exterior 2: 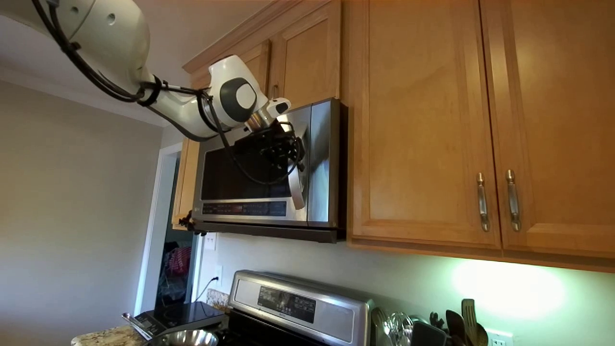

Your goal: Open the microwave door

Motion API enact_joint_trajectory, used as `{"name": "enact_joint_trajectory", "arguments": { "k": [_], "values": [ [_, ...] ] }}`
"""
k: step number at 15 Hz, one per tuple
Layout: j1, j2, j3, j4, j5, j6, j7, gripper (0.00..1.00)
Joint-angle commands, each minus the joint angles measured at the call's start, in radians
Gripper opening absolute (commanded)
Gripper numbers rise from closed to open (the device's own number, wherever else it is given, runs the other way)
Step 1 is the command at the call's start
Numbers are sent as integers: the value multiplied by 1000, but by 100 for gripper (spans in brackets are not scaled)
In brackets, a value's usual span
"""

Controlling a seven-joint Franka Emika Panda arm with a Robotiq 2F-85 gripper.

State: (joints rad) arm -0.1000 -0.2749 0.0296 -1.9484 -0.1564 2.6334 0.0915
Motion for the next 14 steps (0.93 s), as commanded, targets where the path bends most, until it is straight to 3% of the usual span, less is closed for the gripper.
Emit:
{"name": "enact_joint_trajectory", "arguments": {
  "k": [1,3,10,14],
  "values": [
    [37,18,-27,22,47,16,-56,26],
    [40,16,-31,20,59,10,-63,15],
    [74,2,-49,-10,134,-23,-143,15],
    [68,-44,-32,-44,105,-46,-144,15]
  ]
}}
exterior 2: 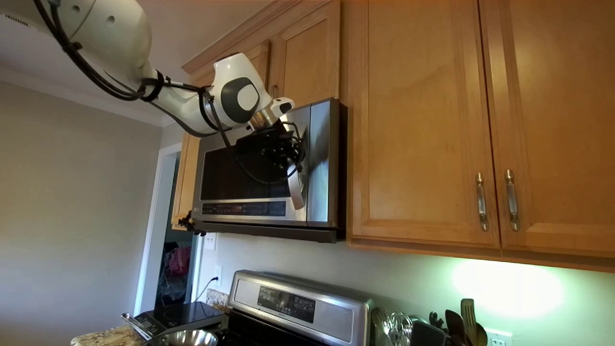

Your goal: Open the microwave door

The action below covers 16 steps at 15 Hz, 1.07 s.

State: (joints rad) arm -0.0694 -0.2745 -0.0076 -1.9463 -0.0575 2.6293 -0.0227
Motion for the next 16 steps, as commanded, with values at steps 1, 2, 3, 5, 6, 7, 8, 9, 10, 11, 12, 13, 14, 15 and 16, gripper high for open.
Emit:
{"name": "enact_joint_trajectory", "arguments": {
  "k": [1,2,3,5,6,7,8,9,10,11,12,13,14,15,16],
  "values": [
    [37,-50,8,-50,2,-43,-29,15],
    [36,-58,13,-56,-4,-45,-25,15],
    [36,-63,15,-59,-8,-47,-22,15],
    [56,-74,11,-68,22,-53,-45,15],
    [63,-83,13,-74,26,-58,-52,15],
    [62,-88,17,-77,21,-59,-53,15],
    [54,-97,27,-84,-1,-64,-37,15],
    [52,-101,32,-87,-10,-65,-32,15],
    [47,-108,38,-93,-24,-63,-21,15],
    [46,-113,41,-98,-30,-61,-18,15],
    [42,-120,48,-106,-44,-58,-9,15],
    [39,-123,52,-111,-56,-55,-2,15],
    [37,-128,59,-119,-70,-51,8,15],
    [35,-130,62,-121,-80,-52,19,15],
    [32,-134,67,-126,-93,-48,31,15]
  ]
}}
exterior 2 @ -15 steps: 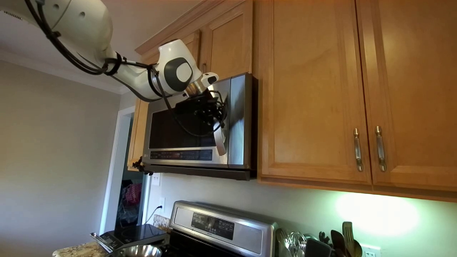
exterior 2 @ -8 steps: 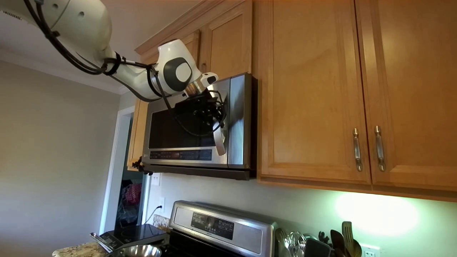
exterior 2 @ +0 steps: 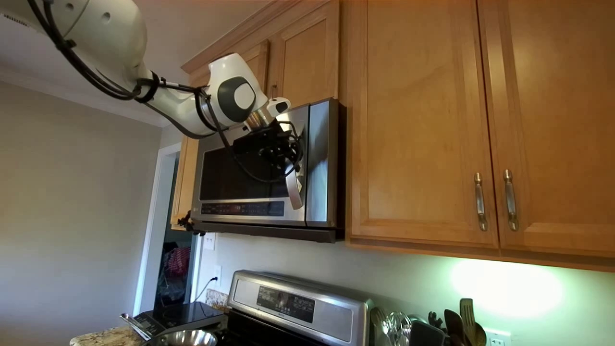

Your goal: Open the microwave door

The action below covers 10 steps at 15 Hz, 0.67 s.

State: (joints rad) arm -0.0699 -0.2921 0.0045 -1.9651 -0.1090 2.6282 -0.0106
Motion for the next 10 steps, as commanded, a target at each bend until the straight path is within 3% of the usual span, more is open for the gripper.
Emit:
{"name": "enact_joint_trajectory", "arguments": {
  "k": [1,7,8,10],
  "values": [
    [32,-120,59,-110,-53,-48,27,15],
    [37,-234,123,-162,-108,-172,77,15],
    [35,-246,130,-167,-110,-193,85,57],
    [42,-265,138,-172,-99,-231,83,70]
  ]
}}
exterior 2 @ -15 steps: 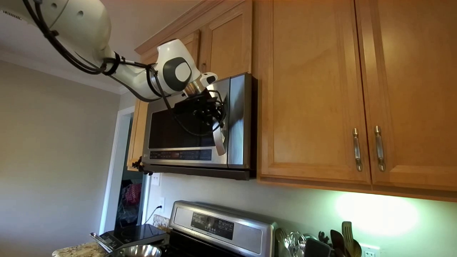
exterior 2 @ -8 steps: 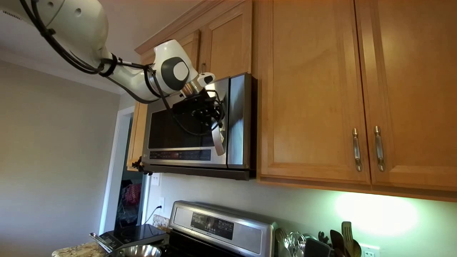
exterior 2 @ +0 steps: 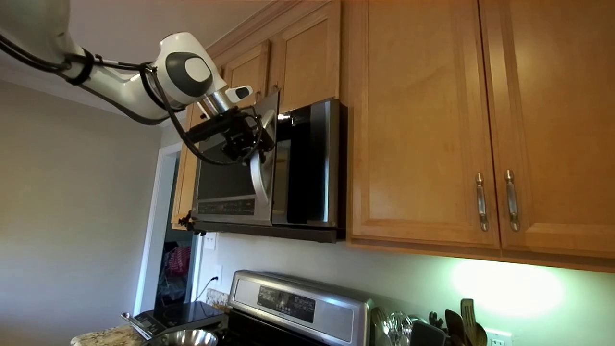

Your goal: Open the microwave door

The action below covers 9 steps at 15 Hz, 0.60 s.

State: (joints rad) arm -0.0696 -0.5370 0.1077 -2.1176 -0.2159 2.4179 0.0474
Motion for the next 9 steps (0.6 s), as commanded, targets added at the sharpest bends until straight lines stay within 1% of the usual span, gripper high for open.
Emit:
{"name": "enact_joint_trajectory", "arguments": {
  "k": [1,3,5,9],
  "values": [
    [40,-26,41,-23,9,-31,31,77],
    [37,-31,42,-22,14,-59,41,91],
    [29,-30,44,-19,17,-87,60,100],
    [10,-25,49,-9,22,-204,126,100]
  ]
}}
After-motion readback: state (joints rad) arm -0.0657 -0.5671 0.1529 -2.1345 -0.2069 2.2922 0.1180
